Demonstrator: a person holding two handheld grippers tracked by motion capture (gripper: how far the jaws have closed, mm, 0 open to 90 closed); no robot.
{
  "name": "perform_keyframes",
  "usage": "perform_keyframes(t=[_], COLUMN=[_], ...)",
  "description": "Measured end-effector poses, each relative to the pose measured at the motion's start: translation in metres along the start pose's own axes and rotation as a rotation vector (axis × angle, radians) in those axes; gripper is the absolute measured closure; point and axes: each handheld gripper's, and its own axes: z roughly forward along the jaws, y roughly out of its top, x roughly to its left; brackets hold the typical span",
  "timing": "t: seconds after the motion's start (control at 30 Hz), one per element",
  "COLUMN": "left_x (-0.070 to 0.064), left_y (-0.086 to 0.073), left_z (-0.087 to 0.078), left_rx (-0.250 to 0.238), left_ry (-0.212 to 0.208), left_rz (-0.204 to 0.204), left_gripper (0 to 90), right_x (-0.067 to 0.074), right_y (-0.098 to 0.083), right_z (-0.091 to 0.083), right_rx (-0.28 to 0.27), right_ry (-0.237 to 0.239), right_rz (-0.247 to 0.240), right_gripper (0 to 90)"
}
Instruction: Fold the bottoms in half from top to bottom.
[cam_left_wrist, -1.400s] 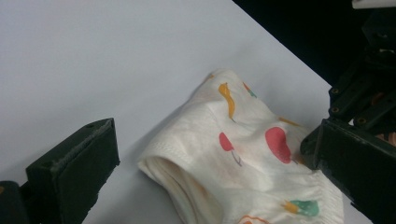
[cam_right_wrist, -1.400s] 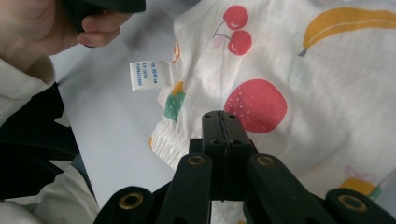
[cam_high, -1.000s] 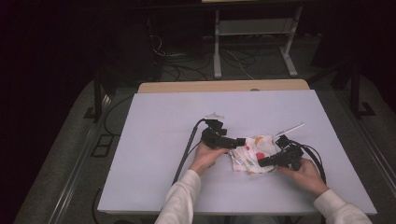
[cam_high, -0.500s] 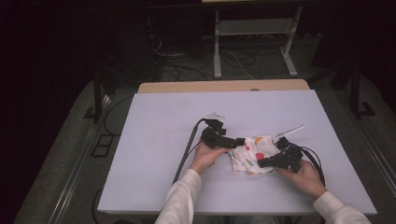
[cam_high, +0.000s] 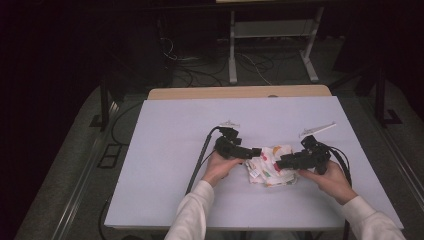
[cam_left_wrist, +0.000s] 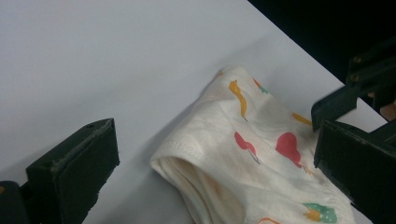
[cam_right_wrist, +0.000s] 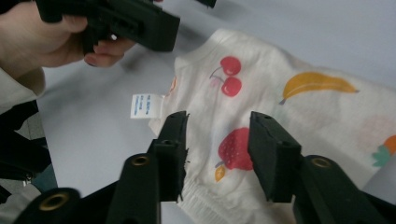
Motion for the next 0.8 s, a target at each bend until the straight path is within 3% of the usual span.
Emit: perform_keyframes(t=[0.23,0.5,0.8], left_x=[0.0,-0.001,0.004], left_y=[0.003,0.008,0.009], left_z=[0.0,0.0,0.003], left_rx=[0.012,0.014,0.022], left_ry=[0.0,-0.005,-0.003], left_rz=[0.011,0.023,0.015], left_gripper=[0.0,0.0,0.0], right_x=[-0.009,-0.023,-0.049], right_y=[0.012,0.02,0.028], right_z=[-0.009,-0.016,-0.025], right_rx=[-0.013,-0.015,-0.056], right_ry=[-0.018,0.02,-0.014], right_rz=[-0.001,0.027,0.051], right_gripper=[38.4,13.7,2.6])
